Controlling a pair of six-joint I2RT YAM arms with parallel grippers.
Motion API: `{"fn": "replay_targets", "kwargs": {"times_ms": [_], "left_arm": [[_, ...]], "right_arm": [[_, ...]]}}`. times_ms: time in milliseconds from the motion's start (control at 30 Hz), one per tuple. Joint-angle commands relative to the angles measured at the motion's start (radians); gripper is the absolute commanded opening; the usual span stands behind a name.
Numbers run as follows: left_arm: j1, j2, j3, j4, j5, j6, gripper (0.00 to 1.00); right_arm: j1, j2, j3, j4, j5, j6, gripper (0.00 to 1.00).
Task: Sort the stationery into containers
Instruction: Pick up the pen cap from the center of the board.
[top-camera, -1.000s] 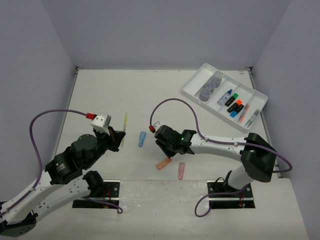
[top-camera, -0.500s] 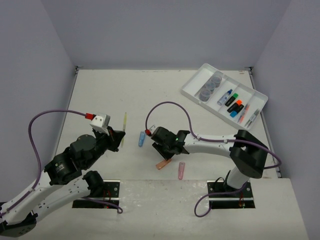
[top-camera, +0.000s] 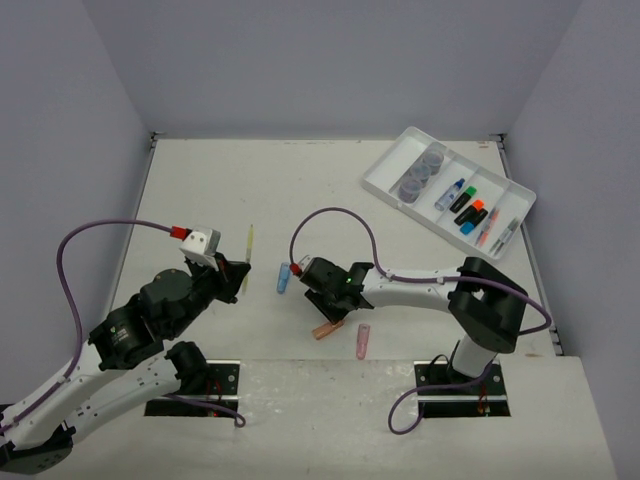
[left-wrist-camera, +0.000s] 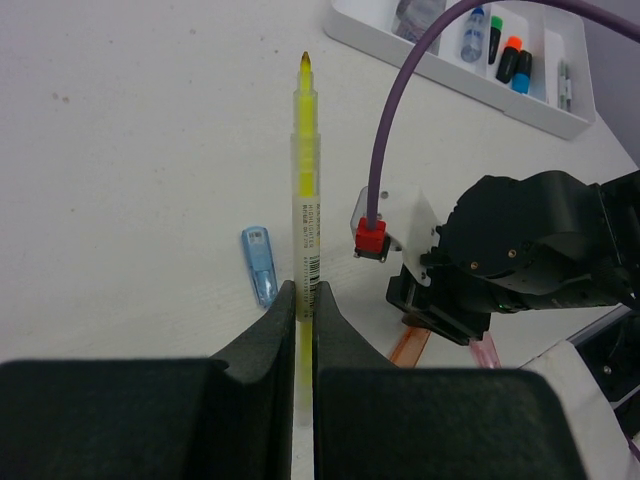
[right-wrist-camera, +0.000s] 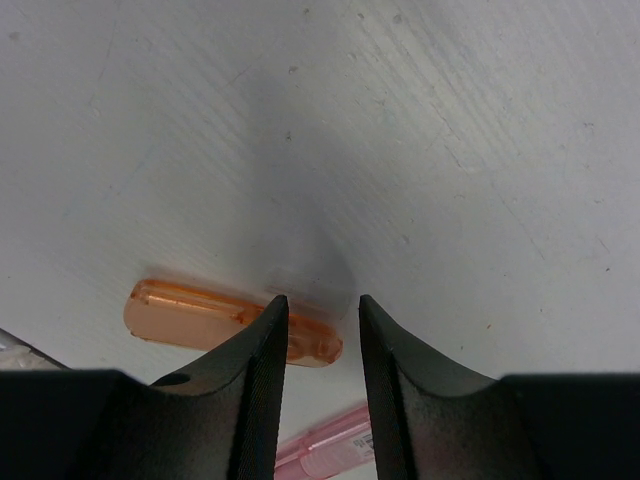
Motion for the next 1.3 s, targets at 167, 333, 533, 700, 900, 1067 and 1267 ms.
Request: {"fn": "replay_targets", "kwargs": {"times_ms": [167,333,533,700,900,1067,1267], "left_arm": [[-0.002,0.001,0.002,0.039,0.013,0.024,0.0],[-0.004,-0.002,0.002,0.039,0.017,0.024,0.0],[-0.003,-0.006,0.003,0.041,0.023,0.026,0.0],[-0.003,-0.007,0.003,0.041,0.023,0.026,0.0],[-0.003,-0.008,0.002,0.042,0.023,0.026,0.0],[-0.003,-0.003,0.003,0.042,0.023,0.026,0.0],[-0.003,0.001,0.003,0.042,0.018,0.026,0.0]], "right_arm": [[0.007,0.027,0.023,-0.003,-0.017,0.029,0.37],[0.006,0.042,0.035,-0.001,-0.022,0.013,0.37],[0.007,0.048,0.047,-0.006,-0.028,0.007,0.37],[0.007,0.046,0.047,-0.006,-0.029,0.015,0.29],[0.007,0.045,0.047,-0.025,-0.002,0.029,0.24],[0.007,0.038,0.039,-0.029,0.018,0.048,0.22],[-0.004,0.025,0.041,-0.028,0.107,0.086,0.01]]}}
